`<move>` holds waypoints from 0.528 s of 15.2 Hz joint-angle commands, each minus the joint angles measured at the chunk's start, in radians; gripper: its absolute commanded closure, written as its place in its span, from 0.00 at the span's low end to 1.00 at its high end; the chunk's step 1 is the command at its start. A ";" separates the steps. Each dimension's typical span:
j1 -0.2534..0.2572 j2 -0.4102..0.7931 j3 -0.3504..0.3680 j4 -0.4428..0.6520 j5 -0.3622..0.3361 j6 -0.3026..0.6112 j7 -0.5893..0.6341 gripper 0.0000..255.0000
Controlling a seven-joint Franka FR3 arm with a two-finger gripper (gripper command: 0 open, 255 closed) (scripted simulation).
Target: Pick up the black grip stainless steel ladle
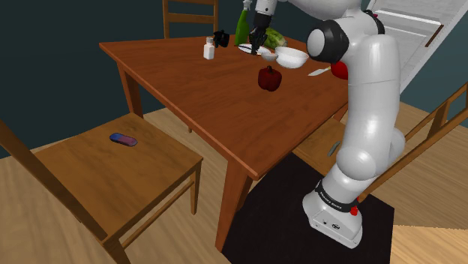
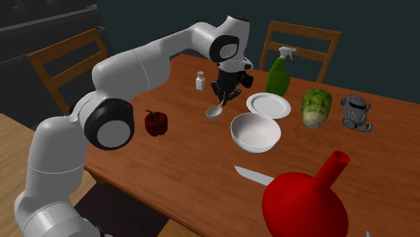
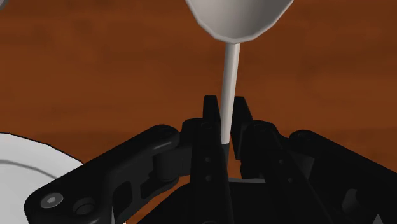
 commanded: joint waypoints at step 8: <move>-0.045 0.087 0.010 0.250 0.023 -0.160 0.021 1.00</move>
